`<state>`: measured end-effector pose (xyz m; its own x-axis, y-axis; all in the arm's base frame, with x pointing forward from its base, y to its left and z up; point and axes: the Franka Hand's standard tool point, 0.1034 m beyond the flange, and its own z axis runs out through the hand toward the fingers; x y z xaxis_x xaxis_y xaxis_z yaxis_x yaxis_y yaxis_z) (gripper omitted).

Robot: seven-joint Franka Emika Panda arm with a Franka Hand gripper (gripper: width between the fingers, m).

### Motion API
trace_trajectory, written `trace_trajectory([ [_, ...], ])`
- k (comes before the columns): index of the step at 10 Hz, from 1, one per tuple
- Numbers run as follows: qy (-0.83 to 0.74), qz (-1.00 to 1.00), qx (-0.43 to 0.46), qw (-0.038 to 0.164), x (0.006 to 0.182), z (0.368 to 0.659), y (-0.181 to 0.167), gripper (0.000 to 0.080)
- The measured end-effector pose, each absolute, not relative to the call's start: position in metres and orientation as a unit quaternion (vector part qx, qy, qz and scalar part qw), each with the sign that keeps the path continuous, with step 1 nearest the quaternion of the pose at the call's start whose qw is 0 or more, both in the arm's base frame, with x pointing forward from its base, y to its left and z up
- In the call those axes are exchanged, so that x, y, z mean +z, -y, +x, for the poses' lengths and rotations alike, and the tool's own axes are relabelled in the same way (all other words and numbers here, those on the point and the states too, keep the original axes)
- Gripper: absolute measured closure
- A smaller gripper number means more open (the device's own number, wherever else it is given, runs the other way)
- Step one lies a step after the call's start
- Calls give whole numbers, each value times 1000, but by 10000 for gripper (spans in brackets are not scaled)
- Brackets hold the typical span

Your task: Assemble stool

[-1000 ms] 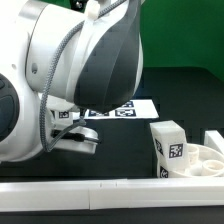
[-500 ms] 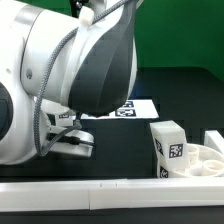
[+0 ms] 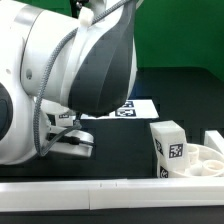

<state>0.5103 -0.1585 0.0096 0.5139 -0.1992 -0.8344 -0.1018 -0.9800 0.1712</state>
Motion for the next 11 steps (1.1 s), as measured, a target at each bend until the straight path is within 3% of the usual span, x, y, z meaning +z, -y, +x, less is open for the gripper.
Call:
trace_trajectory([
  [2,90,869,-483,49,12,512,157,466],
  [3,101,872,-477,42,29,521,150,466],
  [5,116,886,-445,49,72,540,131,466],
  [6,108,907,-403,54,79,552,128,466],
  [10,117,960,-248,51,79,571,116,466],
  [11,130,970,-204,34,105,587,89,466],
])
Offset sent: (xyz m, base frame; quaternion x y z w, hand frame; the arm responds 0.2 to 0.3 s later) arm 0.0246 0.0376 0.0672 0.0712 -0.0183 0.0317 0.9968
